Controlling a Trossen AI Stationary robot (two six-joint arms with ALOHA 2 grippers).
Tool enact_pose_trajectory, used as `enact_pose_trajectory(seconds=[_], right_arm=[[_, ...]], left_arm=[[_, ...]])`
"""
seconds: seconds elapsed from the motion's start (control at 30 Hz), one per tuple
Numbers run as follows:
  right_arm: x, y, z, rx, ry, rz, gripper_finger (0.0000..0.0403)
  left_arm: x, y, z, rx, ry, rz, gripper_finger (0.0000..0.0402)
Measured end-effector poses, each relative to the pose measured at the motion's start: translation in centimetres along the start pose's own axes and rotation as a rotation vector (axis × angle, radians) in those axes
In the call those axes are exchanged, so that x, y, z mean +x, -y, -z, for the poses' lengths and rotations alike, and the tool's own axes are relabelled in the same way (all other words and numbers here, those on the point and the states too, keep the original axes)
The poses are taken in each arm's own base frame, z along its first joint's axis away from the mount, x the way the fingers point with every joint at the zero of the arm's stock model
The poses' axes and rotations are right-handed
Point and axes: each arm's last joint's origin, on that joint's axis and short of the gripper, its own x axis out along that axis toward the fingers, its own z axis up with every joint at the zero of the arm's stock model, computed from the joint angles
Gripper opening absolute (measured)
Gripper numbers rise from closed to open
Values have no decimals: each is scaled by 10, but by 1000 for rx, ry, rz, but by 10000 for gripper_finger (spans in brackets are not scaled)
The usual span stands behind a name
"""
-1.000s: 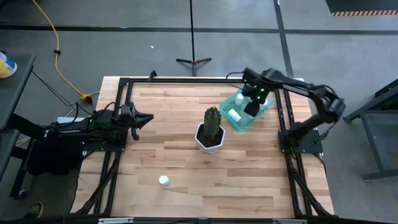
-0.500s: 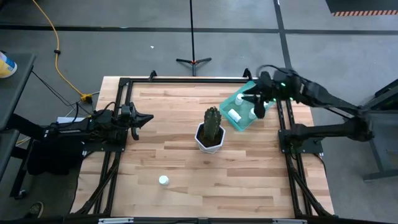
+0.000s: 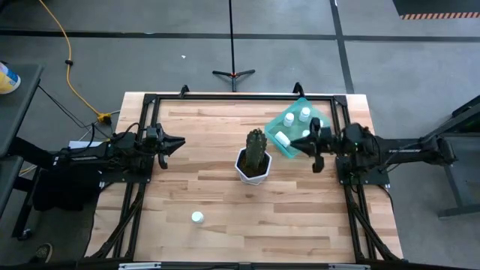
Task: Pick and place pill bottles into a basket
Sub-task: Put the white medicine bottle into the blue bin
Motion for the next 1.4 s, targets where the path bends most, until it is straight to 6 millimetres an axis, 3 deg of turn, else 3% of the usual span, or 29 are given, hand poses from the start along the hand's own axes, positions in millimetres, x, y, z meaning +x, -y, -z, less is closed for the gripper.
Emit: enact_pose_trajectory(seconds=[0.17, 0.4, 0.57, 0.73, 1.0, 1.17, 1.4], right_arm=[[-17, -3, 23, 2, 92, -62, 3], [-31, 1, 64, 27, 207, -93, 8], [-32, 2, 60, 49, 192, -51, 2], [-32, 2, 56, 53, 210, -17, 3], [-31, 3, 57, 79, 196, -6, 2], [-31, 4, 57, 85, 201, 38, 4], [-31, 5, 57, 89, 199, 73, 3]], left_arm=[[0, 0, 0, 0, -2, 6, 81], [0, 0, 0, 0, -2, 7, 72], [0, 1, -3, -16, 31, 21, 77], [-2, 8, -20, -48, 188, 140, 91], [4, 16, -37, -62, 316, 245, 176], [17, 32, -73, -3, 291, 333, 223], [53, 63, -127, 97, 34, 483, 201]])
